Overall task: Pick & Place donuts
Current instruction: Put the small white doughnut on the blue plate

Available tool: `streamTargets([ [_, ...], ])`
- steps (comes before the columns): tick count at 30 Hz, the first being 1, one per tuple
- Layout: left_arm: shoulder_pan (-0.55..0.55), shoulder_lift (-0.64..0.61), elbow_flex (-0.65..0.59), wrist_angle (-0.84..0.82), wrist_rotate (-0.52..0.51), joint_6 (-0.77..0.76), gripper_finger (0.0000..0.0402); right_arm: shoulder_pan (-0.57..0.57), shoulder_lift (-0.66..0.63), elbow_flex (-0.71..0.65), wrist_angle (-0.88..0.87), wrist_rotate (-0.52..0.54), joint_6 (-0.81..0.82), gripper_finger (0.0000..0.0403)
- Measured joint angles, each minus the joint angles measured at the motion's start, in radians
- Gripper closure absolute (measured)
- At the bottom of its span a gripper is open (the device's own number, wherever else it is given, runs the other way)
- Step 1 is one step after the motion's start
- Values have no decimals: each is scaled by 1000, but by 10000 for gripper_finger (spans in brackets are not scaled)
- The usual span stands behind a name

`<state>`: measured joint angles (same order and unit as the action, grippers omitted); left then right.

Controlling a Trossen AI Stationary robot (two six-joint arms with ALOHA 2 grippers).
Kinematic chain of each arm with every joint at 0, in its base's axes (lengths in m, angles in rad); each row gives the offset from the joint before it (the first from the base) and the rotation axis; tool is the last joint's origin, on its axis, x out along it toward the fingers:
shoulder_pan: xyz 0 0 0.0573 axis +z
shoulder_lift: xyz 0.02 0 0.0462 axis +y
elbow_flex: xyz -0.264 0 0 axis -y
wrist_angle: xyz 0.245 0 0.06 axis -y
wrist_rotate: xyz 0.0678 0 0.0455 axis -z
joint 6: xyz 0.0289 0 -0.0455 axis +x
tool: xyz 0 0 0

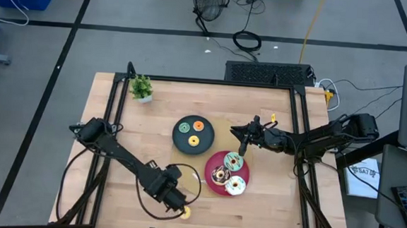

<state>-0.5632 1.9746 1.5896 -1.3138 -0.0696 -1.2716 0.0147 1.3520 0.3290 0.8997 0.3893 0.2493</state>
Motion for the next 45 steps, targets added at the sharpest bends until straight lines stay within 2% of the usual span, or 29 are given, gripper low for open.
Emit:
streamTargets([
  [3, 17, 0, -35, 21, 4, -7, 174, 0, 0, 0, 0, -2, 1, 348],
  [8, 47, 0, -129, 114, 71, 24, 174, 0, 0, 0, -1, -2, 27, 348],
  [14, 52, 0, -209, 183, 106, 133, 174, 0, 0, 0, -7, -2, 27, 348],
  [23, 51, 0, -202, 215, 105, 225, 174, 0, 0, 0, -8, -3, 27, 348],
  [32, 48, -26, -199, 230, 110, 207, 174, 0, 0, 0, -10, -3, 27, 348],
  [37, 34, -25, -210, 326, 146, 223, 174, 0, 0, 0, -12, -3, 27, 348],
  [45, 31, -24, -218, 364, 60, 204, 174, 0, 0, 0, -15, -3, 53, 348],
])
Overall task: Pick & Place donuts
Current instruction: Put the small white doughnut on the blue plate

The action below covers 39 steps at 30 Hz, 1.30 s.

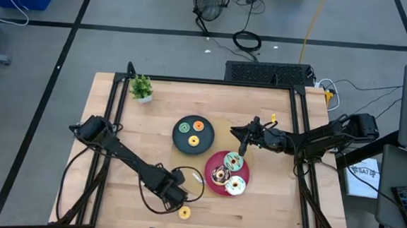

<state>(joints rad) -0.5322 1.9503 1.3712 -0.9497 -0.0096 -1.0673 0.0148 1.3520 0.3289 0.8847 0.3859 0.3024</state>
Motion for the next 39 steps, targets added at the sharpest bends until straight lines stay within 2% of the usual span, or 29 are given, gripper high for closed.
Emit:
streamTargets([
  [10, 1, 0, 0, -71, -1, -110, 173, 0, 0, 0, 0, 0, 0, 348],
  [22, 0, 0, -15, -64, 25, -103, 174, 0, 0, 0, 0, 0, 0, 348],
  [30, 0, -3, -120, 63, 63, -115, 174, 0, 0, 0, 0, 0, 0, 348],
  [39, 0, -5, -127, 82, 65, -87, 174, 0, 0, 0, -1, 0, 0, 348],
])
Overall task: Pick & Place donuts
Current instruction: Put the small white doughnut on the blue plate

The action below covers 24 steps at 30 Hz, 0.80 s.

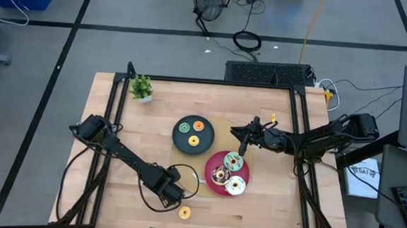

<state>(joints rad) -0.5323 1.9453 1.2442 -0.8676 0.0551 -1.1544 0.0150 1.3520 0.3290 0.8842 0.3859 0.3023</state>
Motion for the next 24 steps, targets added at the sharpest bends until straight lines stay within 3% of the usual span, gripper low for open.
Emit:
streamTargets([
  [24, 0, 2, -2, 13, -3, 7, 174, 0, 0, 0, 0, 0, 0, 348],
])
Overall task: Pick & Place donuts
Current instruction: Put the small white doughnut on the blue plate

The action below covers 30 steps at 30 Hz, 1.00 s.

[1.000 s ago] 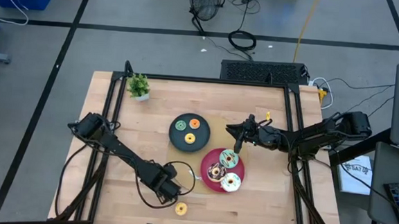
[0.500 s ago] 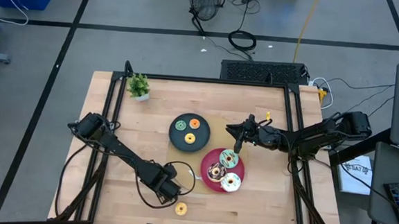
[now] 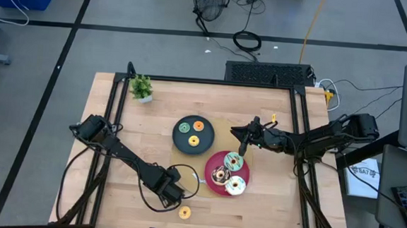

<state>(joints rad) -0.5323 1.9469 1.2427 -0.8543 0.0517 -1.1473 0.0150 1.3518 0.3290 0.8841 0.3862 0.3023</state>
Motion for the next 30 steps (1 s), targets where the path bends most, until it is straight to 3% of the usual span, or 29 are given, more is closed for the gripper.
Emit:
streamTargets([
  [6, 0, 0, 0, 9, 0, 1, 182, 0, 0, 0, 0, 0, 0, 348],
  [18, -1, 1, -1, 64, -1, 71, 288, 0, 0, 0, 0, 0, 0, 348],
  [30, 15, 7, 52, -12, -3, 128, 278, 0, 0, 0, 0, 0, 0, 348],
])
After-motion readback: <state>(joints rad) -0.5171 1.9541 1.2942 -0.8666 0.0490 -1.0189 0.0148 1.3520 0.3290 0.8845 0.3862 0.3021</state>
